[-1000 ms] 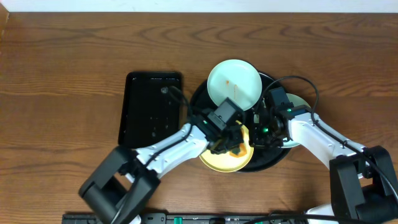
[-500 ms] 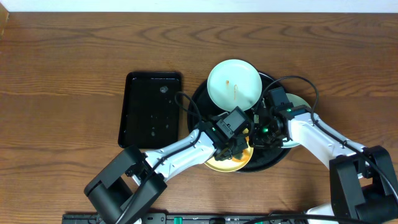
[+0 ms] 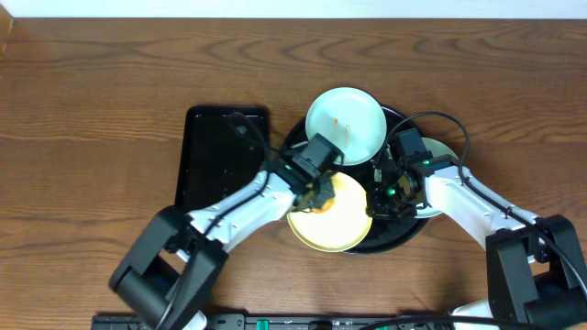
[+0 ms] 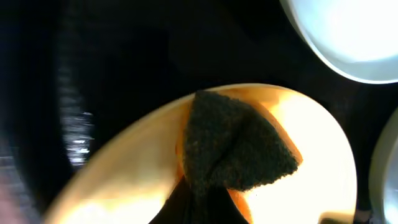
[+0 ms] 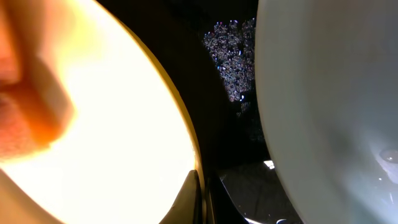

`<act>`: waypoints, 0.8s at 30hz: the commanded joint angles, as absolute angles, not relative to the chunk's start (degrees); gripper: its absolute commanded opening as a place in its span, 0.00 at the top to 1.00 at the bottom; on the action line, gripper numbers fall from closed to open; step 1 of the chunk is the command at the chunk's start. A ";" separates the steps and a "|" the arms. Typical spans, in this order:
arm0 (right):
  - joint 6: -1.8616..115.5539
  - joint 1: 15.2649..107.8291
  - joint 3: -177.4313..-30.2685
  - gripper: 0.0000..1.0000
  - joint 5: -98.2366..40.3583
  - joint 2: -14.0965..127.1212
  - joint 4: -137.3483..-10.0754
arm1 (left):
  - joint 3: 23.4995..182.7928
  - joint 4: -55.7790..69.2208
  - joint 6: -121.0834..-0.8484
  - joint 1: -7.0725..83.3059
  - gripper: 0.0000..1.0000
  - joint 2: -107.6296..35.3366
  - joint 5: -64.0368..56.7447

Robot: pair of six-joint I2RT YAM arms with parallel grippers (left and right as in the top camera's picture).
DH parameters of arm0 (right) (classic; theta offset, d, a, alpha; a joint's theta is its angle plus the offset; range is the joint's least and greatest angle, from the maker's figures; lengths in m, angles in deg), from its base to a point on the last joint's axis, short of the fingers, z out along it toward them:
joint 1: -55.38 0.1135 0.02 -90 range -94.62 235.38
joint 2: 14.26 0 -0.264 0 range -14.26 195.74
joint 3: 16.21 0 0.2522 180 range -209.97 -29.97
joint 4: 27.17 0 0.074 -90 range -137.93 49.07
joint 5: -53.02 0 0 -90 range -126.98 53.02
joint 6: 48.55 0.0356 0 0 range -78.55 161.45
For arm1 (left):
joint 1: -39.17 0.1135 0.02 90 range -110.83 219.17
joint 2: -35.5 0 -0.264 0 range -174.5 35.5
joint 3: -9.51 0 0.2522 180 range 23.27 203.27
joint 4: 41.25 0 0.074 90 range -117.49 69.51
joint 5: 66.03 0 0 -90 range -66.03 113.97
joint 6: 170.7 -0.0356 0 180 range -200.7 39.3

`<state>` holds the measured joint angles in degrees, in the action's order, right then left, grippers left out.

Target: Clean dirty plates on tray and stack at the side

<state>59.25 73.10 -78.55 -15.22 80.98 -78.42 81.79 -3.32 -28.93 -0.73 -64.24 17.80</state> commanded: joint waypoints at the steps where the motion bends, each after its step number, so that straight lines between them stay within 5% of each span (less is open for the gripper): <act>1: 59.62 73.97 -78.55 0.99 -15.77 81.33 -78.95 | 81.64 -0.59 -37.22 -0.12 0.93 -58.76 19.37; 12: 58.42 73.84 -80.85 0.99 -18.22 74.14 -76.65 | 81.62 6.73 -45.00 5.60 0.93 -46.15 24.51; 24: 50.03 74.80 -81.17 0.99 -47.27 56.15 -76.56 | 81.62 6.75 -53.15 20.45 0.93 -46.19 24.29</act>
